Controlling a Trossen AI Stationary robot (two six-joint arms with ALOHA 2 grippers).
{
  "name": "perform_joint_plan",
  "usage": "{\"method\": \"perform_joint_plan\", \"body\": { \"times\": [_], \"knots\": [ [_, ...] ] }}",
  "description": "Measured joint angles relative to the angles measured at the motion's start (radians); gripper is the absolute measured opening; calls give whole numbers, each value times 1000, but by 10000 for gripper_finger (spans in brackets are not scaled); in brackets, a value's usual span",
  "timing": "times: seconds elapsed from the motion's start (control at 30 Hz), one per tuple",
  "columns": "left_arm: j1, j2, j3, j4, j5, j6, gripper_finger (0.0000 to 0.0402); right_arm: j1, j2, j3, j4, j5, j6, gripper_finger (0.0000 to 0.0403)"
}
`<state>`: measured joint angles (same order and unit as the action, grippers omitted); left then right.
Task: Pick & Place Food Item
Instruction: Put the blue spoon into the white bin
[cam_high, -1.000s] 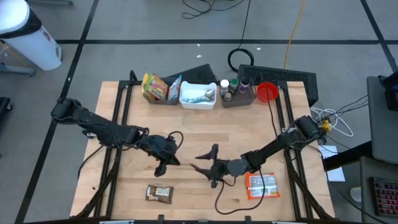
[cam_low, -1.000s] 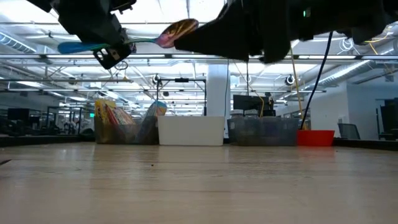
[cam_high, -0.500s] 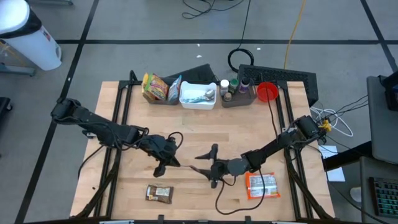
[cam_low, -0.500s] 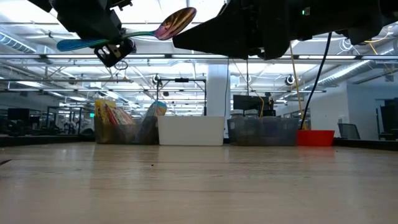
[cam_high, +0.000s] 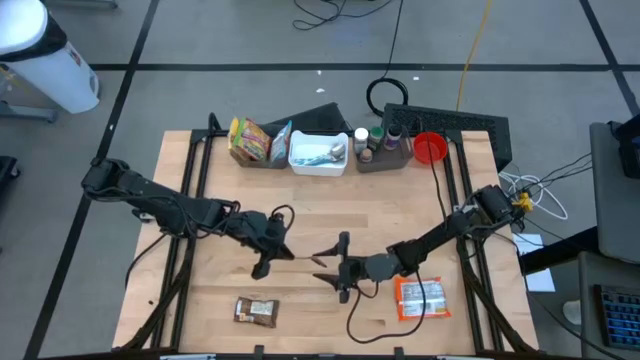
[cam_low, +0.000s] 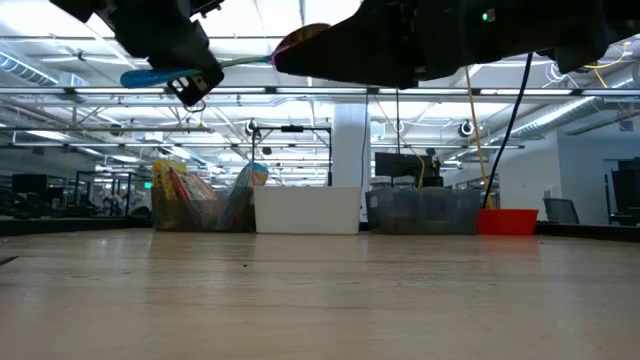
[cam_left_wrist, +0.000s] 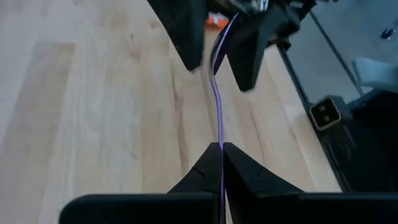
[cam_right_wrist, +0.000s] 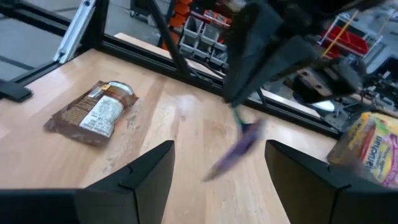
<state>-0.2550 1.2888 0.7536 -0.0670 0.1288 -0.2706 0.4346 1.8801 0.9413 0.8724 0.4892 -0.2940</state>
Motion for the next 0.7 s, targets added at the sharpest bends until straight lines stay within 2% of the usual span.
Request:
{"method": "perform_joint_plan", "body": {
  "times": [0.33,0.7],
  "knots": [
    [0,0,0,-27,-21,7,6,-24,0,0,33,-53,73,236],
    [-1,0,0,-79,-56,8,6,-24,0,0,36,-43,73,128]
  ]
}}
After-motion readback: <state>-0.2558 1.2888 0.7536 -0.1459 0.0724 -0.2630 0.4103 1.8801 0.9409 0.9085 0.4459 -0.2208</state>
